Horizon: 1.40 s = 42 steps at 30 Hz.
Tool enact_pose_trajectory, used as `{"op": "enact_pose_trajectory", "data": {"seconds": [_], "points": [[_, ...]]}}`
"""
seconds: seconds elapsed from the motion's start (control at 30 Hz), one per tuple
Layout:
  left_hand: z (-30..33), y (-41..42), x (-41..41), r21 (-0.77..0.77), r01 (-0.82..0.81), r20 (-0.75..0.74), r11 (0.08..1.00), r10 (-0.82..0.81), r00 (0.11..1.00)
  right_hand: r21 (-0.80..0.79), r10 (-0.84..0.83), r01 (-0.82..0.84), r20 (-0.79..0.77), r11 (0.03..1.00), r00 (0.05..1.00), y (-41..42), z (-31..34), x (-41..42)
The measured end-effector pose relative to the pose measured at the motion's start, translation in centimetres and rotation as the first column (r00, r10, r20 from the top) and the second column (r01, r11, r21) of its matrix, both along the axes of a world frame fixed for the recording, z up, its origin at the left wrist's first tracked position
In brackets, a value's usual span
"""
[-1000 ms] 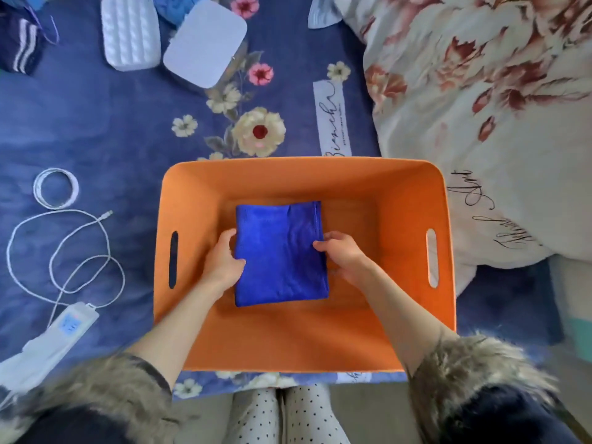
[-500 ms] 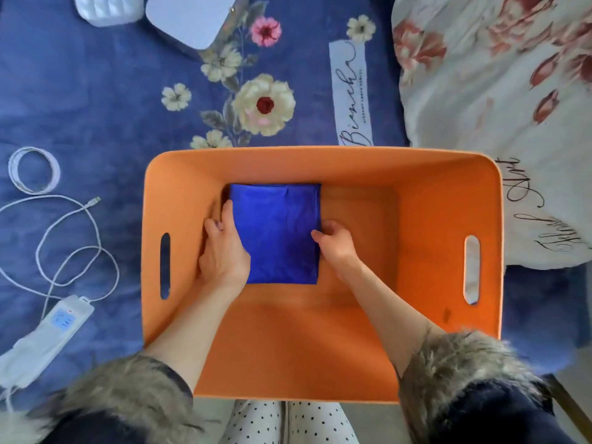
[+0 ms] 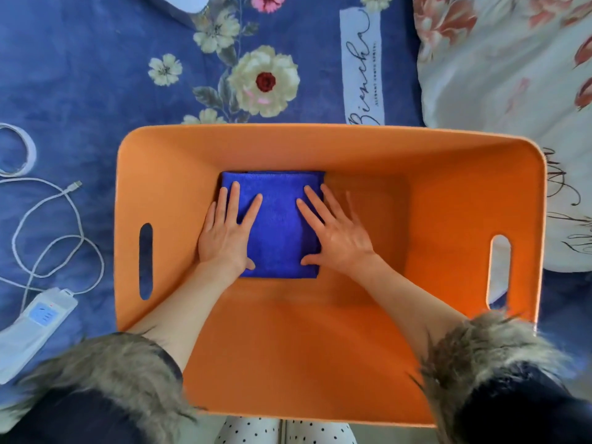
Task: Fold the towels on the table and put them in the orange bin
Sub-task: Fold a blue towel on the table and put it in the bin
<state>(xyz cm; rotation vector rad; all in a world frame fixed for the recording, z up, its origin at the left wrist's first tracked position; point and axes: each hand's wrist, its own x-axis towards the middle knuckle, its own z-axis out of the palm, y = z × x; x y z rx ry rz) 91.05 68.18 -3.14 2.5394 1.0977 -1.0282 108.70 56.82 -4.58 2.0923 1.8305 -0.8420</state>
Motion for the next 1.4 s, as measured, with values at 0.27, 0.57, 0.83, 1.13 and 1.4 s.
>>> {"op": "enact_pose_trajectory", "data": {"seconds": [0.27, 0.57, 0.83, 1.13, 1.4], "points": [[2.3, -0.2, 0.3, -0.166, -0.127, 0.074, 0.978, 0.141, 0.987, -0.075, -0.099, 0.091, -0.118, 0.993, 0.988, 0.2, 1.5, 0.0], [11.2, -4.5, -0.8, -0.372, -0.192, 0.348, 0.908, 0.329, 0.878, 0.001, -0.310, 0.312, -0.127, 0.950, 0.942, -3.8, 11.6, -0.4], [22.7, -5.6, 1.2, -0.235, -0.083, 0.621, 0.968, 0.215, 0.754, 0.223, -0.585, 0.608, -0.165, 0.762, 0.794, -10.2, 24.7, -0.4], [30.6, -10.1, 6.9, -0.111, 0.504, 0.763, 0.857, -0.251, 0.595, 0.321, -0.903, 0.849, 0.061, 0.421, 0.425, -22.9, 34.0, -4.7], [35.4, -21.2, 7.6, -0.011, 0.865, 0.811, 0.501, -0.502, 0.301, 0.394, -0.995, 0.918, 0.068, -0.044, -0.076, -33.3, 38.6, -16.3]]}}
